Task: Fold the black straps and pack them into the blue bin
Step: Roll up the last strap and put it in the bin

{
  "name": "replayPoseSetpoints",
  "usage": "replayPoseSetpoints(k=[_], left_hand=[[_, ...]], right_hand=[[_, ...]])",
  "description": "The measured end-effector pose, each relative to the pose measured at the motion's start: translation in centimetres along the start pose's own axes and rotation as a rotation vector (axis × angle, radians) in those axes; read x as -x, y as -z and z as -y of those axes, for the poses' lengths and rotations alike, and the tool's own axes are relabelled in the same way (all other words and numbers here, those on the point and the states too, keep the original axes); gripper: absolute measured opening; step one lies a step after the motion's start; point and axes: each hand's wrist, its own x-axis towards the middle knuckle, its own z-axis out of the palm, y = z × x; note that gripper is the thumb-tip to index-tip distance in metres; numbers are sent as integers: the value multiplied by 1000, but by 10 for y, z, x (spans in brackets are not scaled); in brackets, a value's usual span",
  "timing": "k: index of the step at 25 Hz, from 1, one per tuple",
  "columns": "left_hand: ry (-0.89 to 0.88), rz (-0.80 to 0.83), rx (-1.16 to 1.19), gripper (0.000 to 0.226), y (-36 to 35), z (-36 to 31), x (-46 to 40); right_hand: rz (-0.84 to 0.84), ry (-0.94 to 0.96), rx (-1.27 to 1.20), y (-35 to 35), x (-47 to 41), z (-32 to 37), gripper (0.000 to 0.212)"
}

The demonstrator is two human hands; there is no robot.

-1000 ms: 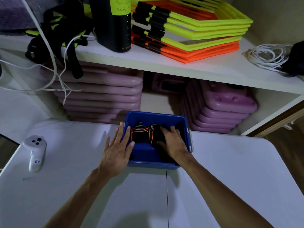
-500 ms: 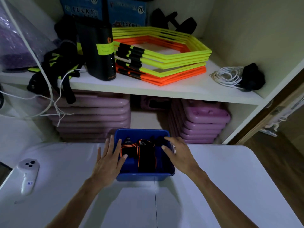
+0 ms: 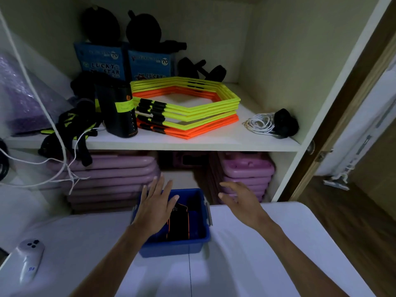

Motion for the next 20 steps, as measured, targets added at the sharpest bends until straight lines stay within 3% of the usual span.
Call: replayPoseSetpoints(k=[3,5,13,17,20], left_hand=[[-3,52,78,44,-10,5,13],[24,177,182,34,-20,11,21],[101,692,253,53,-80,43,-7],[78,791,231,45,-109,53,-16],[38,807,195,37,-123,58,-21]], right_hand=[[95,14,-1,-17,12,-1,35],[170,-9,-9,-36,21,-2,35],[528,-92,208,-128,-15,-7,41],[669,-184,361,-171,-38,-22,23],[711,-225,412,-188,-47,-29,21]])
